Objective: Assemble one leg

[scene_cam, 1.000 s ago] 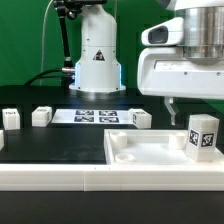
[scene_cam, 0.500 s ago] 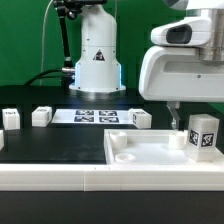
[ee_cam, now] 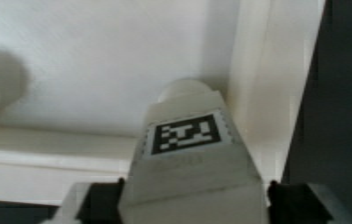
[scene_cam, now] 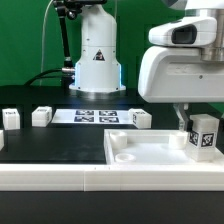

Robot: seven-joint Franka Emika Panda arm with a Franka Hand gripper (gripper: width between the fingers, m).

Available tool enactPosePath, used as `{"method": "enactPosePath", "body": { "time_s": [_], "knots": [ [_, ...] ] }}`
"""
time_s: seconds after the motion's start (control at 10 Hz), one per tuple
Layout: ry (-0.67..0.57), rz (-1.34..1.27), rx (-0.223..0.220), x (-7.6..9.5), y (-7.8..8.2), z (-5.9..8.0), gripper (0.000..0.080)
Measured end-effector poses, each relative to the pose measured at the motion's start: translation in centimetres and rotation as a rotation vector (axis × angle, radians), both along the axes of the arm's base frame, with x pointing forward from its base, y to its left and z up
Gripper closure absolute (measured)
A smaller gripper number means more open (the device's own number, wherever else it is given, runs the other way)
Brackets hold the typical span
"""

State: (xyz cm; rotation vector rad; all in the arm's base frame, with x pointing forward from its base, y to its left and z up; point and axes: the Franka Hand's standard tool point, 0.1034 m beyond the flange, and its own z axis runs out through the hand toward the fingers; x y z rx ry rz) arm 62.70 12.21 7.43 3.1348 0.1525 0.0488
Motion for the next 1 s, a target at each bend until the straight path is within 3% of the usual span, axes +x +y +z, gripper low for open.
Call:
{"method": "enactPosePath", "body": {
  "time_s": [0.1,0.4,0.7,1.0],
  "knots": [
    [0.0,0.0,0.0,0.0,0.0,0.0,0.0508],
    [0.002,-0.101,0.009,0.03,-0.16,0.01,0.0509],
    [0.012,-0.454,0.054,0.1,-0.45,-0.09,0.0508],
    [0.015,-0.759,0.063,0.07,-0.5,-0.15,0.0508]
  ]
}}
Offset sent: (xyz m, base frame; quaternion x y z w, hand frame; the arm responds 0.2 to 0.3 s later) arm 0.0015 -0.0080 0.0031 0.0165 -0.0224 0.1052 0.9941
